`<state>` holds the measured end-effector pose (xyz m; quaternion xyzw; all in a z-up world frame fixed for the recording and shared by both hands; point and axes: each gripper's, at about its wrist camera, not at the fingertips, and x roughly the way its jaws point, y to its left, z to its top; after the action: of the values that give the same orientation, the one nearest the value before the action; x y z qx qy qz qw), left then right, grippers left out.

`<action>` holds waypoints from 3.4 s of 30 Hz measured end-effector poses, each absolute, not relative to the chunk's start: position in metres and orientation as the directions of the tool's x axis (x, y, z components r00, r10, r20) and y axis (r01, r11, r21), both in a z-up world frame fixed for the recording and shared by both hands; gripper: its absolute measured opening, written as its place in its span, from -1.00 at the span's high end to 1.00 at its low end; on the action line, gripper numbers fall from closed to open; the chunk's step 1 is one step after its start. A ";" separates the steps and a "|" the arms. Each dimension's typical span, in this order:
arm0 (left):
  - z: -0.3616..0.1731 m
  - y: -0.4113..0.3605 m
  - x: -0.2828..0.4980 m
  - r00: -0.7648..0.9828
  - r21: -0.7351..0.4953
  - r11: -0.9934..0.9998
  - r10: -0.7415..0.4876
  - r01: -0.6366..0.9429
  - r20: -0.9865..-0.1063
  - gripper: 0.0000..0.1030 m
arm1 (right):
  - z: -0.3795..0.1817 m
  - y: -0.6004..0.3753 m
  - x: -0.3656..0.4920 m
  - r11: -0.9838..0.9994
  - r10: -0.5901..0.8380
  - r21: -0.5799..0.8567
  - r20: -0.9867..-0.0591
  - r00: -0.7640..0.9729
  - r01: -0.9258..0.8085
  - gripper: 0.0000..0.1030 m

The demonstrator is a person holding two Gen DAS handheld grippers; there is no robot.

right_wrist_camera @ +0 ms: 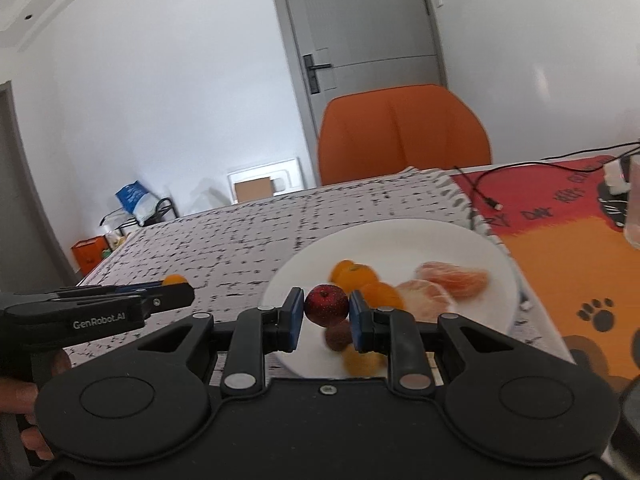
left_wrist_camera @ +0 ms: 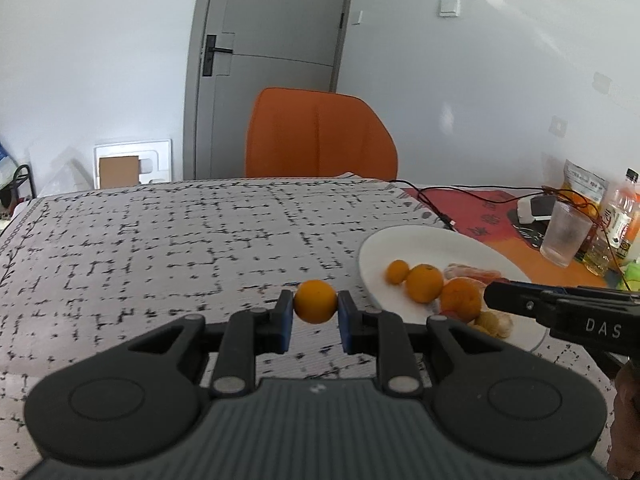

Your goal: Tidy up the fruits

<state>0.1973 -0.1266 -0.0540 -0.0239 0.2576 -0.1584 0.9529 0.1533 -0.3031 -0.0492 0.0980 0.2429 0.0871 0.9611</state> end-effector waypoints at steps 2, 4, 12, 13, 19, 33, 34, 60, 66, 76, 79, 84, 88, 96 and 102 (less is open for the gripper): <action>-0.053 -0.134 0.198 0.815 -0.121 0.947 -0.318 0.298 -0.483 0.58 | -0.050 -0.310 0.152 0.966 0.203 0.237 -0.447 0.871 -0.104 0.56; -0.053 -0.139 0.199 0.814 -0.117 0.945 -0.323 0.306 -0.483 0.58 | -0.052 -0.318 0.150 0.966 0.194 0.241 -0.445 0.874 -0.092 0.56; -0.055 -0.165 0.206 0.802 -0.098 0.937 -0.339 0.335 -0.491 0.58 | -0.057 -0.344 0.149 0.964 0.163 0.262 -0.442 0.882 -0.047 0.55; -0.056 -0.168 0.208 0.800 -0.099 0.936 -0.342 0.339 -0.493 0.58 | -0.057 -0.347 0.148 0.964 0.160 0.263 -0.443 0.882 -0.042 0.55; -0.058 -0.184 0.215 0.789 -0.090 0.928 -0.356 0.361 -0.501 0.58 | -0.062 -0.363 0.149 0.962 0.144 0.274 -0.447 0.883 -0.018 0.55; -0.061 -0.203 0.230 0.779 -0.055 0.933 -0.328 0.356 -0.535 0.50 | -0.066 -0.379 0.160 0.957 0.128 0.288 -0.447 0.885 0.007 0.55; -0.061 -0.201 0.230 0.778 -0.057 0.934 -0.327 0.353 -0.536 0.50 | -0.066 -0.380 0.160 0.957 0.125 0.288 -0.448 0.885 0.011 0.55; -0.045 -0.123 0.194 0.827 -0.079 0.979 -0.202 0.188 -0.525 -0.61 | -0.057 -0.344 0.151 0.952 0.174 0.305 -0.433 0.885 -0.038 -0.35; -0.037 -0.103 0.179 0.833 -0.083 0.982 -0.187 0.168 -0.521 -0.69 | -0.052 -0.328 0.145 0.950 0.198 0.304 -0.431 0.880 -0.065 -0.63; -0.020 -0.078 0.147 0.854 -0.082 0.986 -0.169 0.148 -0.492 -0.89 | -0.038 -0.304 0.131 0.954 0.212 0.284 -0.400 0.892 -0.099 -1.00; -0.016 -0.070 0.139 0.855 -0.091 0.987 -0.161 0.134 -0.493 -0.93 | -0.034 -0.300 0.126 0.952 0.216 0.286 -0.393 0.894 -0.105 -1.00; -0.009 -0.057 0.126 0.860 -0.110 0.990 -0.135 0.093 -0.493 -0.96 | -0.027 -0.293 0.118 0.954 0.216 0.278 -0.385 0.897 -0.111 -1.00; -0.005 -0.052 0.115 0.863 -0.103 0.992 -0.117 0.077 -0.491 -1.00 | -0.022 -0.286 0.110 0.957 0.220 0.263 -0.387 0.896 -0.122 -1.00; 0.006 -0.040 0.090 0.878 -0.121 0.990 -0.123 0.074 -0.462 -1.00 | -0.011 -0.278 0.094 0.954 0.241 0.258 -0.368 0.898 -0.150 -1.00; 0.011 -0.030 0.072 0.884 -0.132 0.989 -0.119 0.066 -0.453 -1.00 | -0.004 -0.272 0.081 0.951 0.272 0.247 -0.374 0.887 -0.188 -1.00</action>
<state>0.0723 -0.0299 0.0109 -0.0562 0.2365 -0.0477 0.9688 0.0813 -0.2725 -0.0039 0.1025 0.2062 0.1190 0.9658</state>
